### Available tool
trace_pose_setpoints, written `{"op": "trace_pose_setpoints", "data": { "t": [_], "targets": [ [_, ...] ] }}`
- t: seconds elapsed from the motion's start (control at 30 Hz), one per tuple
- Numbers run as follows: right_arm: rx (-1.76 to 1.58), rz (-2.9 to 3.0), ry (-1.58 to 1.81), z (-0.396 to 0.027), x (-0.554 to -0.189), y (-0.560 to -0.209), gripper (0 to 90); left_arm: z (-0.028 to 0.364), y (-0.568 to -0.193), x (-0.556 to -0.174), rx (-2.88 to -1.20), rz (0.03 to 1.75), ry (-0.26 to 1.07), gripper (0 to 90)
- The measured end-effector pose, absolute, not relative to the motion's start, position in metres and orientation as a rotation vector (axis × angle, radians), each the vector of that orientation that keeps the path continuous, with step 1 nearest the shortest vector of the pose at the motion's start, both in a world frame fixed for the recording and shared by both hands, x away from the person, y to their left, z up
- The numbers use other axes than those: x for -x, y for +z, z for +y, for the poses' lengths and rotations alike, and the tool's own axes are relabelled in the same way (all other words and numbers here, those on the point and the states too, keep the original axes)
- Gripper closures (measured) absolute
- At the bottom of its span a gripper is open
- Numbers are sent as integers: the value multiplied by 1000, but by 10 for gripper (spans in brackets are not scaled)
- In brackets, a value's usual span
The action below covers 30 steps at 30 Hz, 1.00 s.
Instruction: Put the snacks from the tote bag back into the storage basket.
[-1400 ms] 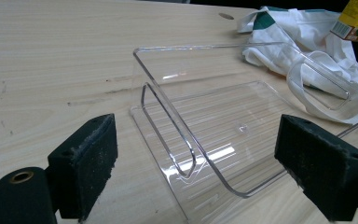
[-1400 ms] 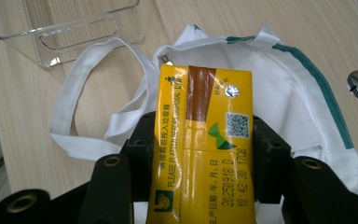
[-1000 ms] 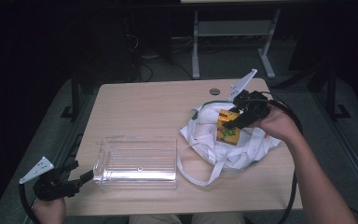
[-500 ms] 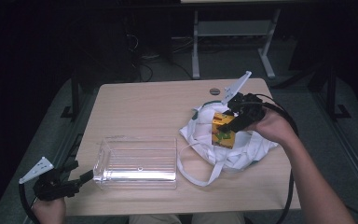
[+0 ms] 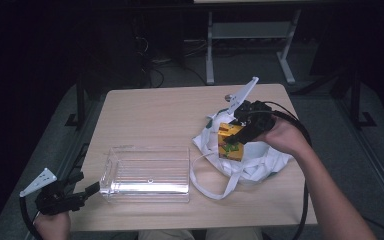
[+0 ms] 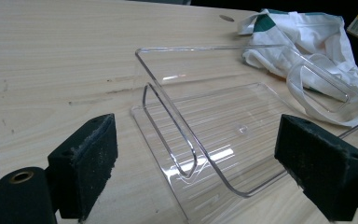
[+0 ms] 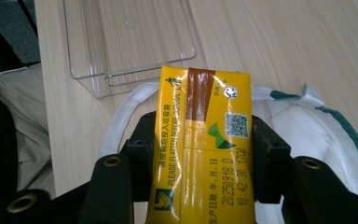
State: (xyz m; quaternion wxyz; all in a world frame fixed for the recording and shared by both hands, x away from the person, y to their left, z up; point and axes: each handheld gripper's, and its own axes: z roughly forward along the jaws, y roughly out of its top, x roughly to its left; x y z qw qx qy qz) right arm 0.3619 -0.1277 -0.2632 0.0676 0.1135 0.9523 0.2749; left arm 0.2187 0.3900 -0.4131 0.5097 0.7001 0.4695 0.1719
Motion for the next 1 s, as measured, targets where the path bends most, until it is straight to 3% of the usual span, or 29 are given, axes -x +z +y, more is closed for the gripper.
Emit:
{"op": "trace_pose_setpoints", "data": {
  "t": [1.0],
  "targets": [
    [-197, 2896, 872, -79, -341, -253, 519, 390, -413, -218, -1680, 1133, 415, 127]
  ]
}}
